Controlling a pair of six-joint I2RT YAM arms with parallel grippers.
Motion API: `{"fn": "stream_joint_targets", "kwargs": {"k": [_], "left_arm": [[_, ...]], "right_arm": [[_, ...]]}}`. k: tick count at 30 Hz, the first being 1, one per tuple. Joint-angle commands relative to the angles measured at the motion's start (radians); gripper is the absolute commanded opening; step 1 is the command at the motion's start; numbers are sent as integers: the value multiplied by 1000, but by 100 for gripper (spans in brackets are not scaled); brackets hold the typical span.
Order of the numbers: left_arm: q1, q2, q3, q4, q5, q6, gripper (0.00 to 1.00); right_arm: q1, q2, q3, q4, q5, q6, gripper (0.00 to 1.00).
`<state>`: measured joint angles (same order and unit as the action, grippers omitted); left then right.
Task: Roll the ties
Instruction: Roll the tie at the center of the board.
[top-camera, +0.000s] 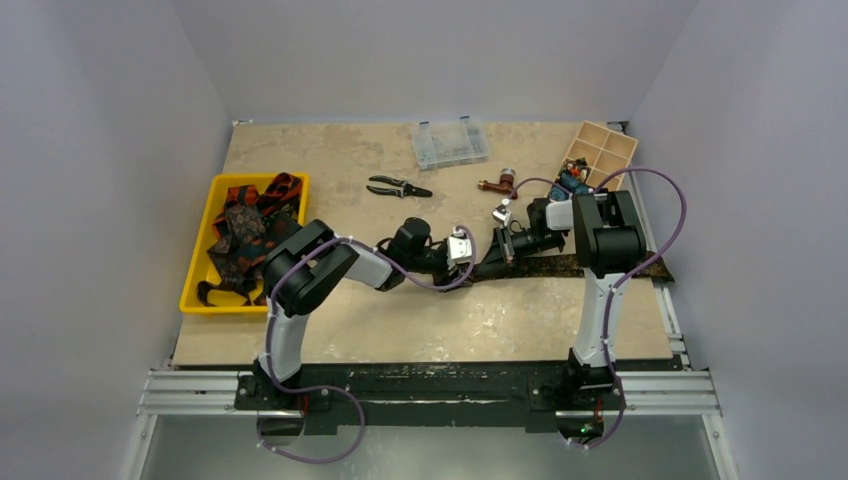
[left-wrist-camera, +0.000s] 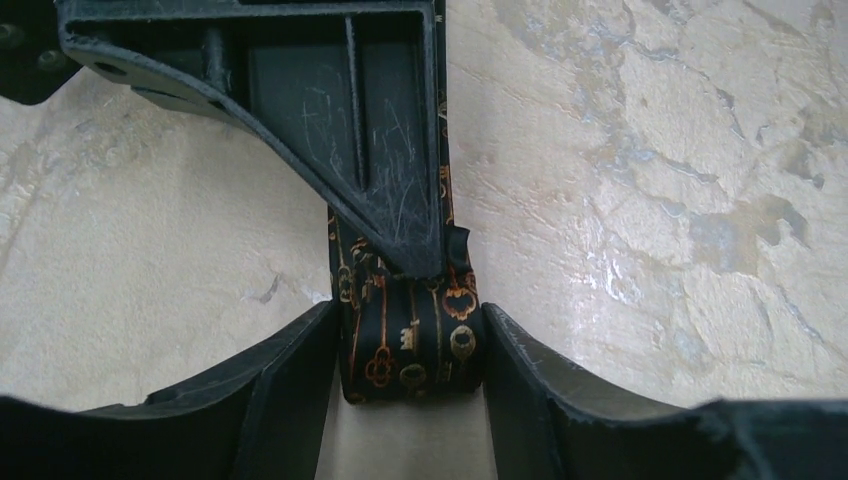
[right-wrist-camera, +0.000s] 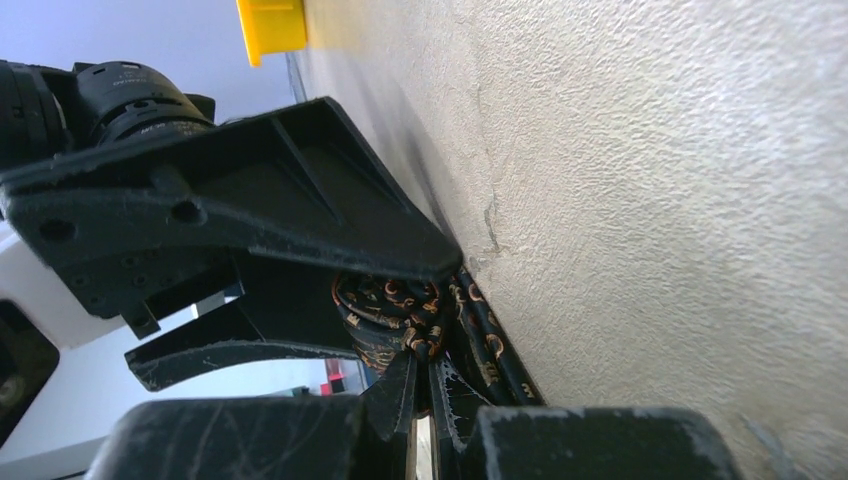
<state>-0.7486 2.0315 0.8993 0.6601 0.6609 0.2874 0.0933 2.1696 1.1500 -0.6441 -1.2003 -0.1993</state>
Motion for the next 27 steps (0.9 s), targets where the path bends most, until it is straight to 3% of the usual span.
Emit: {"fn": "stream_joint_targets", "kwargs": {"k": [1,3,7,11,14,20,27], "left_arm": [[-21,50,30,-151,-44,43,49],[-21,50,46,-203,-56,53,38],[-9,29,65,-364,-101,67,19],[-6,2,58,-471,-132,93,13],[-13,-1,92,-554,-171,93,13],[-25,-2,119,-622,-256,87,14],[-15,-23,80,-628,-224,155,14]], "right_arm": [[20,57,-30,43,131,-67,0],[31,48,-25,44,126,-65,1],[26,-12,9,-57,107,-113,30],[0,-118,31,-148,131,-127,41],[-1,-218,3,-102,171,-32,49],[23,-227,-21,-13,172,96,46],[-25,-207,131,-108,320,-46,40]]}}
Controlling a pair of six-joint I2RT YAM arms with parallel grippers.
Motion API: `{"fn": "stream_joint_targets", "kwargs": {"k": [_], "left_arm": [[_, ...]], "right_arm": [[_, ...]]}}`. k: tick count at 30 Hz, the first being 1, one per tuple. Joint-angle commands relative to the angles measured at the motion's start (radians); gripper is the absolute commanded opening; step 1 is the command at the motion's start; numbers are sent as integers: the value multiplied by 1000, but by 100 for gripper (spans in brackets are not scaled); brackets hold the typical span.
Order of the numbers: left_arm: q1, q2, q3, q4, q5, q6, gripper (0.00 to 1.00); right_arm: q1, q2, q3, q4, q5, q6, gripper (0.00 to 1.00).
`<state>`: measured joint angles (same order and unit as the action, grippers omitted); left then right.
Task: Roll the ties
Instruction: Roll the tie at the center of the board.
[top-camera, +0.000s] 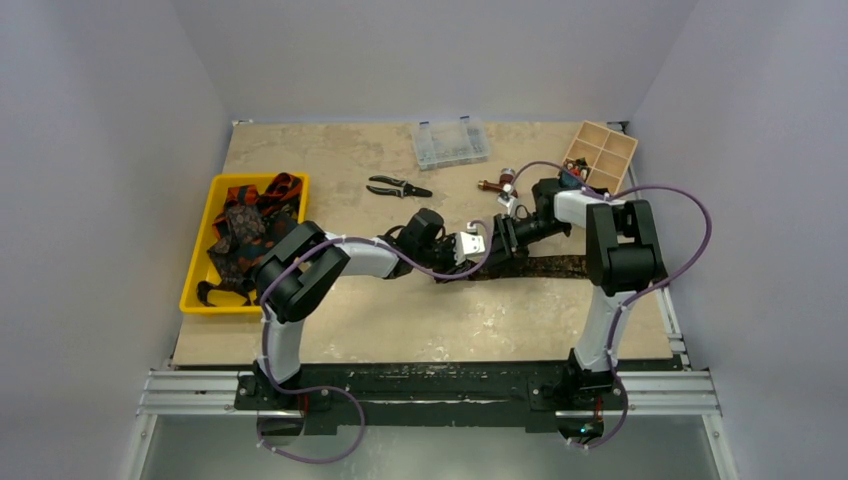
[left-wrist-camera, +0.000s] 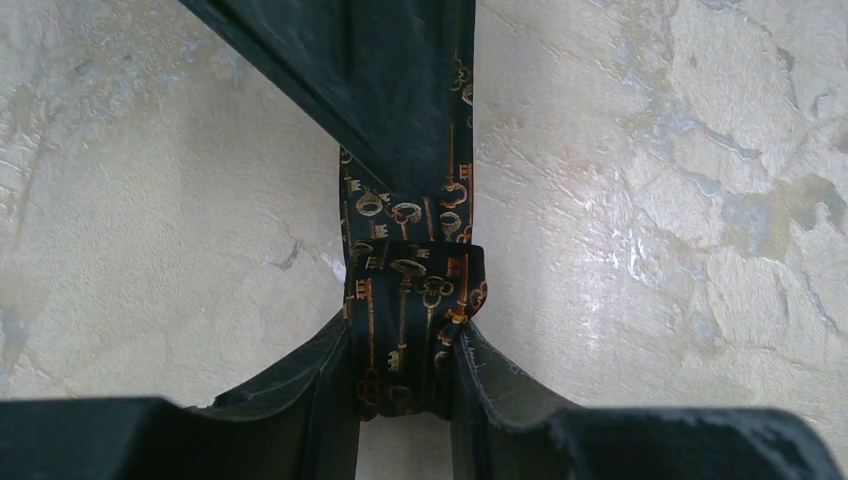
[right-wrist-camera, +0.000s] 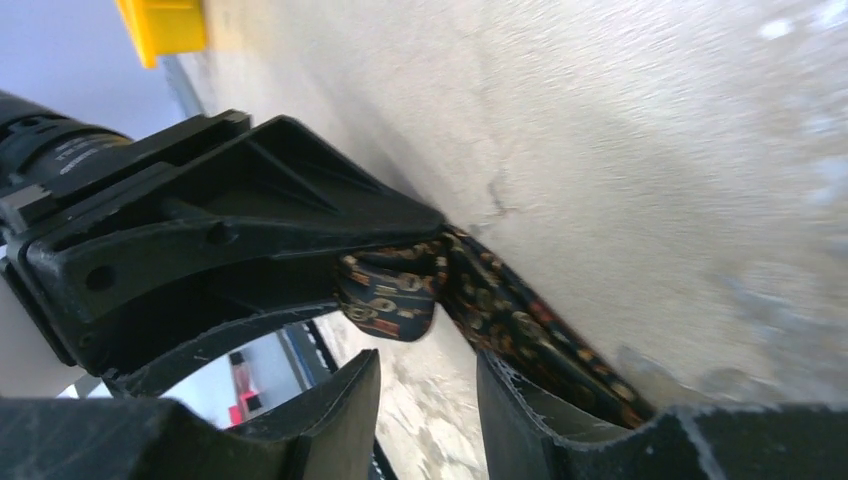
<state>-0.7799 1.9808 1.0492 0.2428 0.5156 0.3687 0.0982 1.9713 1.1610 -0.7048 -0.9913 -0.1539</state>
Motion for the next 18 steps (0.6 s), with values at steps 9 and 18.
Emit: {"fn": "stream_joint_targets", "kwargs": {"k": [9,18], "left_arm": [[22,49,-32,-235,-47,113,14],[29,49,-29,-237,-60,84,14]], "right_arm": [[-13,128,389,-157,288,-171,34],[32,165,375,-299,322,-326,14]]}}
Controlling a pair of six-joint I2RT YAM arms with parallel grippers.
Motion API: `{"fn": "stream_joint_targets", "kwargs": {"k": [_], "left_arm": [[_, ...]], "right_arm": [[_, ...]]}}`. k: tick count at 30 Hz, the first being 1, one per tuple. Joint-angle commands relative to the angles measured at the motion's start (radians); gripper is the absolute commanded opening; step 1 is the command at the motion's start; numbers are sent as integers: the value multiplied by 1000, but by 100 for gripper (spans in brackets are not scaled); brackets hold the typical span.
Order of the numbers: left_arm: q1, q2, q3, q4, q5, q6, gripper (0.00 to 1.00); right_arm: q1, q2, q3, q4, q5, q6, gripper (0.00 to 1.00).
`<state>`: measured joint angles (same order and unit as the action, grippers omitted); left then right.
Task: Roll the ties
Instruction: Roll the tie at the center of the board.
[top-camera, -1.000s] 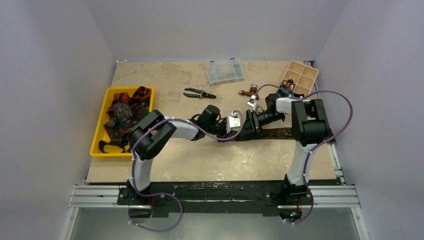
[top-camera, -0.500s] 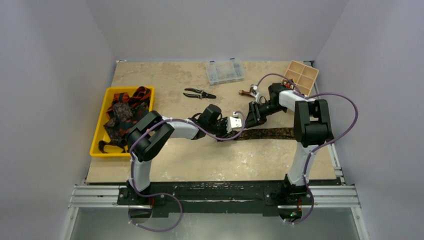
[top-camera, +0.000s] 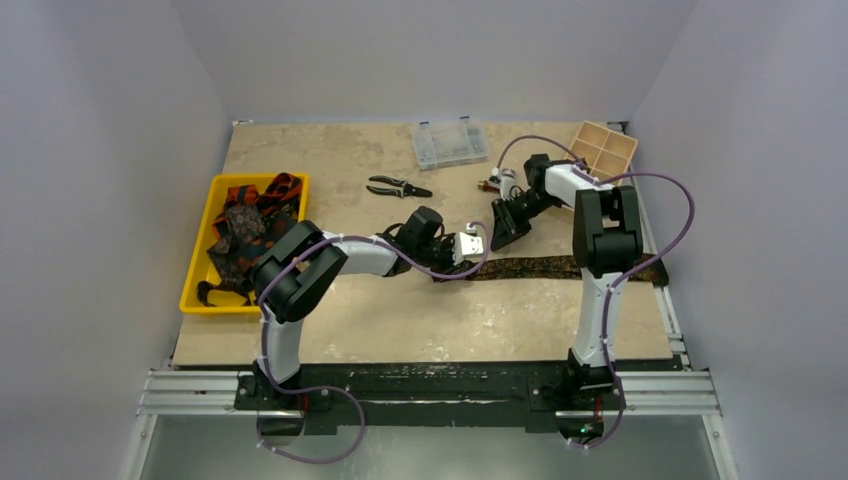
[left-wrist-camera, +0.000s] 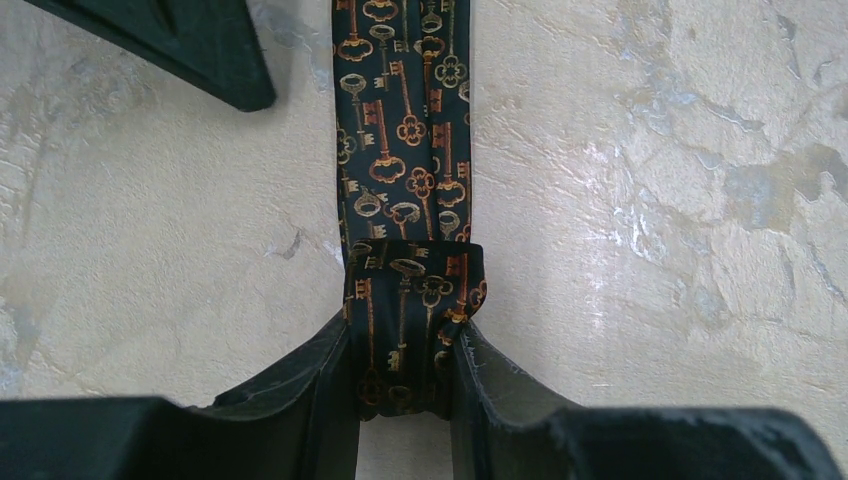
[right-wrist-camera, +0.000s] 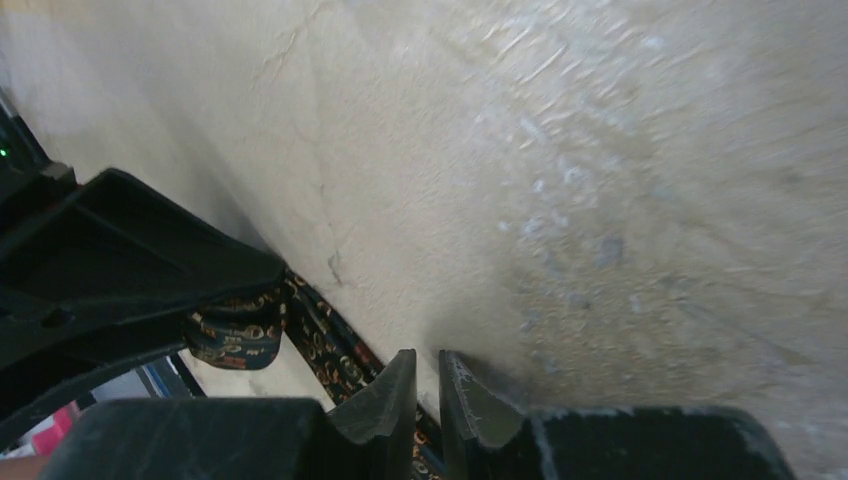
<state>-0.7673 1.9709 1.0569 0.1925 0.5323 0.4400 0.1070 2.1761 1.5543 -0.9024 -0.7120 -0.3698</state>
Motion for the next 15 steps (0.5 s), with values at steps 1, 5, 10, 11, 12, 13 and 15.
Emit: {"fn": "stream_joint_targets", "kwargs": {"k": [1,5,10,11,12,13,15], "left_arm": [[15,59,-36,-186,-78,10,14],[15,62,-29,-187,-84,-3,14],[16,64,-26,-190,-89,-6,15],[17,64,-27,-191,-89,-7,14],[16,64,-26,-191,-90,-9,14],[17,64,-26,-191,-90,-10,15],[16,64,-27,-190,-91,-10,15]], "right_arm": [[30,-46,-29,-112,41,-125,14],[48,-62,-33,-167,19,-170,12],[51,-73,-22,-236,9,-222,12],[51,-81,-25,-241,13,-231,12],[51,-92,-29,-240,15,-236,12],[50,-104,-34,-238,18,-240,12],[50,-121,-42,-230,26,-239,15]]}}
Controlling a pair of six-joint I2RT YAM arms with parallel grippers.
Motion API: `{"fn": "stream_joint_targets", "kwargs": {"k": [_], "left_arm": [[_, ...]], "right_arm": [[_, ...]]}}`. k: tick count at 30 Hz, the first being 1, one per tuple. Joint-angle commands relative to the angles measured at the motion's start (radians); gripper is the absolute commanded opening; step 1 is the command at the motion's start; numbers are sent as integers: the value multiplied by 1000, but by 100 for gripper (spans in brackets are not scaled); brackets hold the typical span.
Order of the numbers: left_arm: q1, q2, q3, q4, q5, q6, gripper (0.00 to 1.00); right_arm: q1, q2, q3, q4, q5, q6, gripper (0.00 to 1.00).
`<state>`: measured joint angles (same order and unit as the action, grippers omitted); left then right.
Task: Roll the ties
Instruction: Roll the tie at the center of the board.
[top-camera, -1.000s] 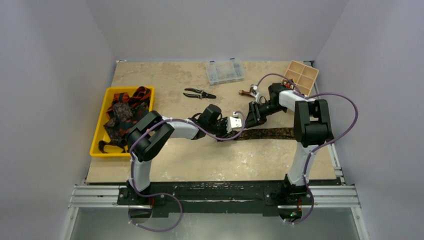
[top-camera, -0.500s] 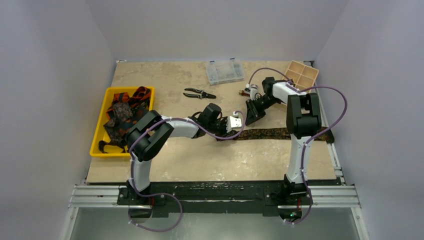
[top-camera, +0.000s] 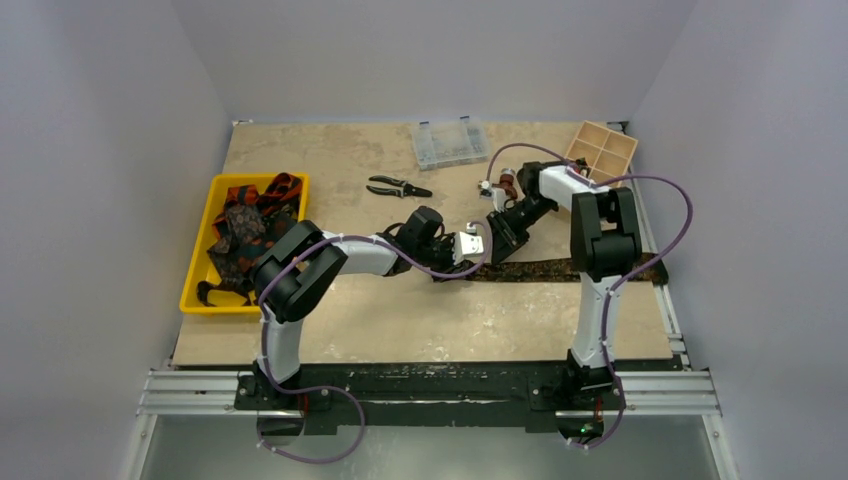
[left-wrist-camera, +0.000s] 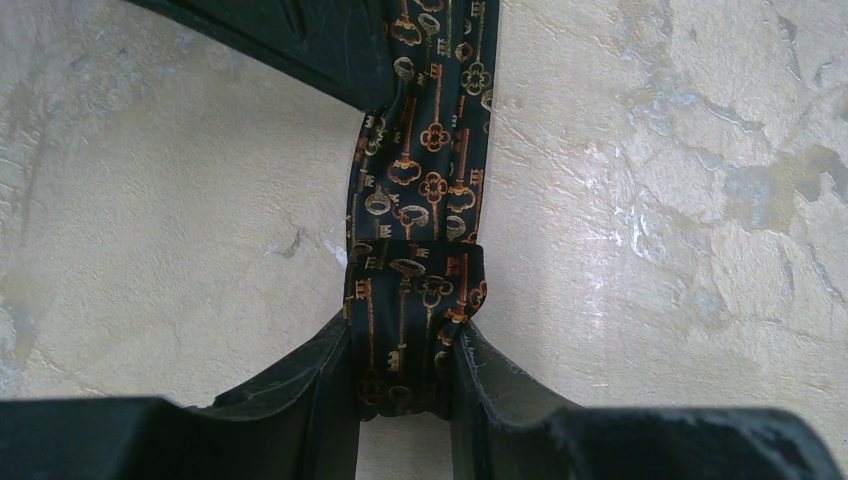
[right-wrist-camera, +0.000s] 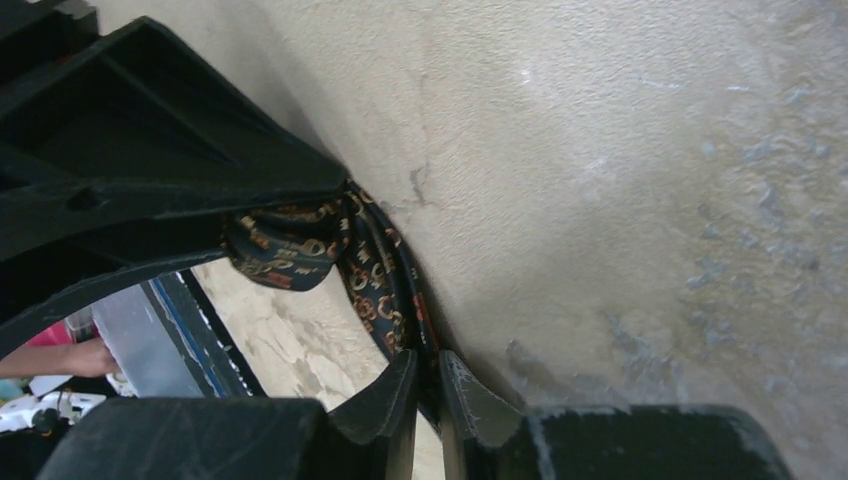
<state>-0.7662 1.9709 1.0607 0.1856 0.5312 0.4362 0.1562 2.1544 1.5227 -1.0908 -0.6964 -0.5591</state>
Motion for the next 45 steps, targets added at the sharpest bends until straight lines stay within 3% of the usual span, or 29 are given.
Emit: {"fn": "stream_joint_targets", "kwargs": {"k": [1,15,19,24,37,45], "left_arm": [[16,65,-31,-184,-91,-7,14],[15,64,-35,-184,-91,-7,15],[16,68,-32,-184,-96,-23,15],[24,67,-33,-184,-77,-33,12],[54,85,-37,-175,-22,-42,11],[57,90,-33,-182,-15,-39,11]], "right_arm": [[1,-106,-12,-33,0,-43,17],[2,-131,-52,-12,-1,-28,30],[6,-210,-147,93,73,-9,36],[8,-363,-276,313,97,-8,37],[11,-682,-625,620,82,-389,37],[51,-738,-751,750,147,-503,38]]}}
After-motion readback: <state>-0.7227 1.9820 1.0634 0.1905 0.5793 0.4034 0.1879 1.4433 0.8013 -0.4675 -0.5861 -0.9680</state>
